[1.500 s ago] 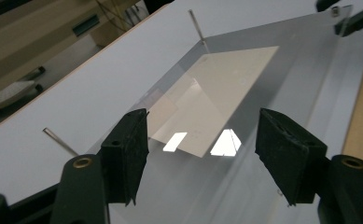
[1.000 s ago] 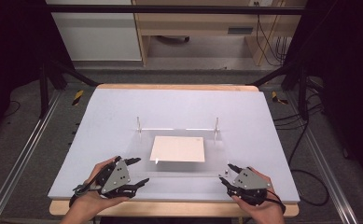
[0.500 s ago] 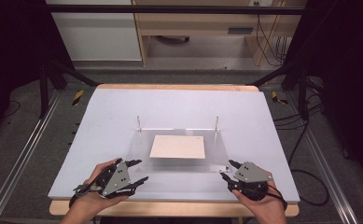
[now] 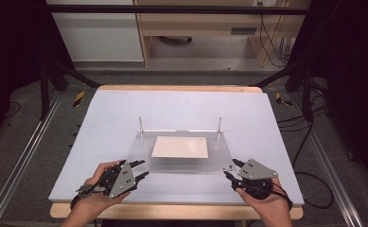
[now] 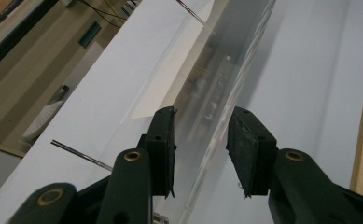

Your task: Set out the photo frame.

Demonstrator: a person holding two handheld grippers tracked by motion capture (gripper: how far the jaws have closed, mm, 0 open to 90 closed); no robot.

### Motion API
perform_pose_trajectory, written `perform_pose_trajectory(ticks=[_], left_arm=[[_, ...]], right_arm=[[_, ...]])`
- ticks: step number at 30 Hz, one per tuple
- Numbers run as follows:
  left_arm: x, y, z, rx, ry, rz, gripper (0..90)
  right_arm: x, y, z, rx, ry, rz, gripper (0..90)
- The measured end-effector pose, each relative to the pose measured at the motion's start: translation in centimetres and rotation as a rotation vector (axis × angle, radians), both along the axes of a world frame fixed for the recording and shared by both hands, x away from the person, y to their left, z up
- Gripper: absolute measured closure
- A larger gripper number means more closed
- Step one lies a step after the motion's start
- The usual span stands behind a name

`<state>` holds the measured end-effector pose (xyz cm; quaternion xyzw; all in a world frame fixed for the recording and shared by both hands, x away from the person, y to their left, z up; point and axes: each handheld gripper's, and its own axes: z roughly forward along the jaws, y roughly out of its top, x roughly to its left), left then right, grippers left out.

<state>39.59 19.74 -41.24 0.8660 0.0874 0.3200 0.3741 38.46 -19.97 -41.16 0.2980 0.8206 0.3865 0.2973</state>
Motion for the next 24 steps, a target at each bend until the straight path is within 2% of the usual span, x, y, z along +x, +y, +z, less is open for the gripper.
perform_pose_trajectory(ticks=[5, 8, 13, 15, 17, 19, 21, 24], left_arm=[[0.0, 0.0, 0.0, -0.014, -0.015, 0.022, 65.4], [-0.1, -0.1, 0.4, 0.002, -0.028, 0.036, 66.4], [0.1, -0.1, 0.7, 0.010, -0.022, 0.035, 66.5], [0.1, -0.2, 0.7, -0.002, -0.018, 0.040, 66.5], [0.2, -0.1, 0.8, -0.009, -0.014, 0.040, 66.5], [0.3, 0.0, 0.9, -0.016, -0.010, 0.039, 66.5], [0.4, 0.0, 1.1, -0.022, -0.008, 0.040, 66.5], [0.5, 0.0, 1.2, -0.024, 0.000, 0.041, 66.5]], right_arm=[[0.0, 0.0, 0.1, 0.001, -0.002, 0.002, 53.8], [0.1, -0.1, 0.2, -0.005, -0.015, 0.011, 54.3], [0.4, 0.0, 0.2, -0.025, -0.045, 0.049, 50.5], [0.7, 0.4, 0.2, -0.069, -0.088, 0.083, 48.4], [0.9, 0.6, 0.1, -0.083, -0.097, 0.092, 48.7], [1.3, 1.0, 0.0, -0.113, -0.108, 0.102, 53.9], [1.5, 1.2, 0.0, -0.112, -0.120, 0.105, 59.0], [1.4, 1.2, 0.1, -0.125, -0.131, 0.109, 61.0]])
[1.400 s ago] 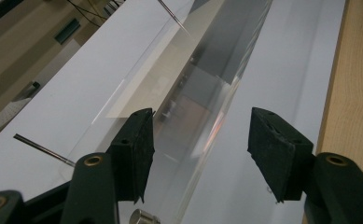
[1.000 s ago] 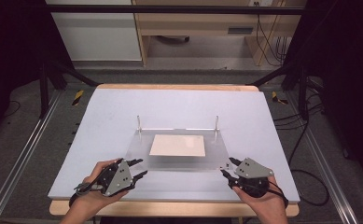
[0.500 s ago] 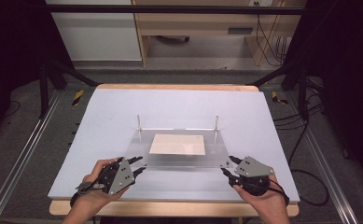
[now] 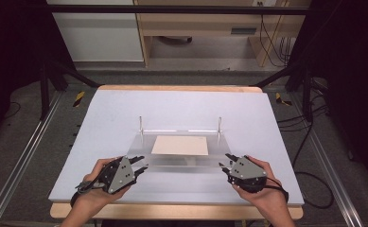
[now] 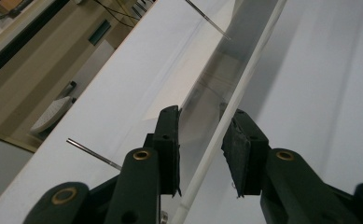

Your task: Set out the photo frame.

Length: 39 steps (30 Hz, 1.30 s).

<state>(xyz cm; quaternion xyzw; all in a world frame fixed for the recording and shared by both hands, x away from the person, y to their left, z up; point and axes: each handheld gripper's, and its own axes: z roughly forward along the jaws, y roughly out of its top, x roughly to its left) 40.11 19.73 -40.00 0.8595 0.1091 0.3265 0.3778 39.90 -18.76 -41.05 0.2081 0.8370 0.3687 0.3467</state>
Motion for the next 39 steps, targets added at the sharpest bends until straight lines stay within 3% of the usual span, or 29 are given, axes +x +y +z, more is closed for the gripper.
perform_pose_trajectory(ticks=[3, 9, 18, 24, 32, 34, 39], left_arm=[[0.1, 0.0, 0.2, 0.003, 0.004, 0.005, 66.7], [0.4, 0.2, 1.3, -0.013, 0.026, 0.018, 67.3], [2.2, 0.4, 3.5, -0.026, 0.062, 0.005, 68.3], [3.5, 0.5, 4.8, -0.031, 0.081, 0.000, 68.1], [4.4, 0.4, 5.8, -0.014, 0.097, -0.002, 68.1], [4.7, 0.4, 6.1, -0.013, 0.097, -0.001, 68.0], [5.3, 0.4, 6.6, -0.016, 0.106, -0.005, 67.8]], right_arm=[[0.0, 0.1, 0.2, -0.006, -0.005, -0.005, 61.7], [0.6, 0.1, 1.5, 0.036, 0.039, -0.003, 61.9], [2.2, -0.4, 3.5, 0.102, 0.111, -0.001, 61.0], [3.2, -0.5, 4.5, 0.120, 0.130, -0.003, 60.0], [3.6, -0.6, 4.7, 0.168, 0.108, -0.017, 56.2], [3.7, -0.6, 4.6, 0.196, 0.096, -0.032, 49.6], [3.6, -0.5, 4.7, 0.193, 0.054, -0.052, 47.8]])
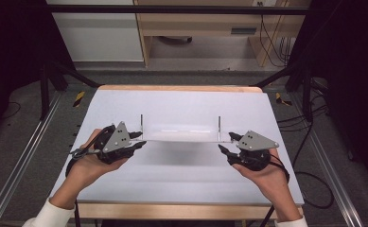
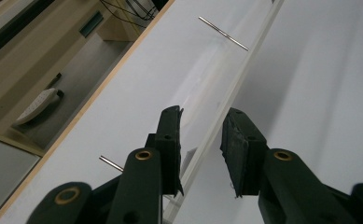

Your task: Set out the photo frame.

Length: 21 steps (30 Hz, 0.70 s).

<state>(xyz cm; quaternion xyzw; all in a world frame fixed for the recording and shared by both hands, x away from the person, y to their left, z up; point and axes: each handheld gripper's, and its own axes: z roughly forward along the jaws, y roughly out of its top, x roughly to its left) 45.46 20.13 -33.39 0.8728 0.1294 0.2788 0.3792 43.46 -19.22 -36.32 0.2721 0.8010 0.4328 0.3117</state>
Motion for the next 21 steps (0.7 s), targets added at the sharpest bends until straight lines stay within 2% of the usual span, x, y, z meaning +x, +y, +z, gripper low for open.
perform_pose_trajectory(ticks=[3, 6, 17, 21], left_arm=[[0.3, 0.0, 0.2, -0.001, 0.001, 0.000, 67.6], [0.8, 0.0, 0.6, 0.000, 0.000, -0.003, 67.5], [2.5, -0.1, 1.8, -0.009, -0.008, 0.005, 65.8], [3.1, -0.2, 2.2, 0.002, -0.017, 0.007, 65.0]], right_arm=[[0.1, 0.0, 0.2, -0.005, -0.007, -0.006, 50.2], [0.7, -0.3, 0.6, 0.011, -0.012, -0.014, 55.4], [2.2, -0.3, 1.7, 0.025, -0.008, -0.029, 55.7], [2.8, -0.3, 2.2, 0.023, -0.010, -0.037, 55.8]])
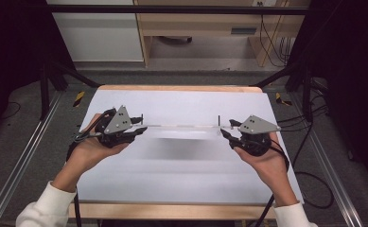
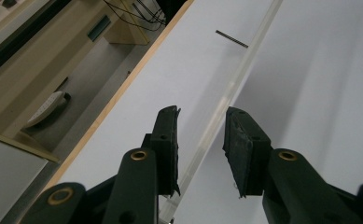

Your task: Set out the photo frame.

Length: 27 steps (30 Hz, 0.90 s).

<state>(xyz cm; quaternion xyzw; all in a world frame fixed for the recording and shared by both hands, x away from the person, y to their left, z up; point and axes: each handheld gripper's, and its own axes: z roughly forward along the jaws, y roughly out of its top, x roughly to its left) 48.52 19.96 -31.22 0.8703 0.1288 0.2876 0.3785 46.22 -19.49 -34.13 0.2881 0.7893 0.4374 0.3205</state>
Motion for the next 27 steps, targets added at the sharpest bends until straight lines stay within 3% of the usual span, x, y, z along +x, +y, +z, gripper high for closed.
perform_pose_trajectory(ticks=[6, 9, 10, 11, 12, 13, 15, 17, 19, 20, 21, 23, 27], left_arm=[[0.4, 0.0, 0.2, -0.030, 0.003, 0.009, 61.6], [0.4, 0.2, 0.4, -0.093, -0.010, 0.029, 53.8], [0.3, 0.3, 0.5, -0.115, -0.022, 0.033, 45.4], [0.2, 0.5, 0.7, -0.139, -0.031, 0.042, 45.4], [-0.1, 0.8, 1.0, -0.196, -0.054, 0.057, 40.1], [-0.3, 1.0, 1.1, -0.217, -0.065, 0.073, 37.0], [-0.5, 1.3, 1.2, -0.240, -0.065, 0.084, 31.4], [-1.0, 2.4, 1.1, -0.317, -0.060, 0.123, 25.3], [-1.2, 2.7, 0.9, -0.322, -0.052, 0.141, 18.4], [-1.6, 3.4, 0.4, -0.300, -0.042, 0.181, 14.2], [-1.6, 3.4, 0.4, -0.300, -0.042, 0.181, 13.0], [-2.3, 4.5, -0.4, -0.340, -0.022, 0.205, 11.9], [-2.9, 5.4, -1.2, -0.364, -0.004, 0.233, 10.3]], right_arm=[[0.6, 0.0, 0.4, 0.001, 0.006, -0.004, 55.9], [0.7, 0.0, 0.5, 0.002, 0.005, -0.002, 56.0], [0.9, 0.0, 0.5, 0.004, 0.006, -0.003, 55.9], [0.9, 0.0, 0.5, 0.004, 0.006, -0.003, 55.9], [1.1, 0.0, 0.6, 0.004, 0.007, -0.003, 55.9], [1.1, 0.0, 0.7, 0.004, 0.007, -0.006, 55.9], [1.3, 0.0, 0.8, 0.005, 0.008, -0.007, 55.9], [1.5, 0.0, 0.9, 0.009, 0.008, -0.008, 55.8], [1.7, 0.0, 1.0, 0.010, 0.008, -0.009, 55.7], [1.8, 0.0, 1.0, 0.013, 0.008, -0.012, 55.7], [1.8, 0.0, 1.0, 0.013, 0.008, -0.012, 55.7], [2.0, 0.0, 1.1, 0.014, 0.009, -0.016, 55.6], [2.2, 0.0, 1.2, 0.015, 0.007, -0.018, 55.6]])
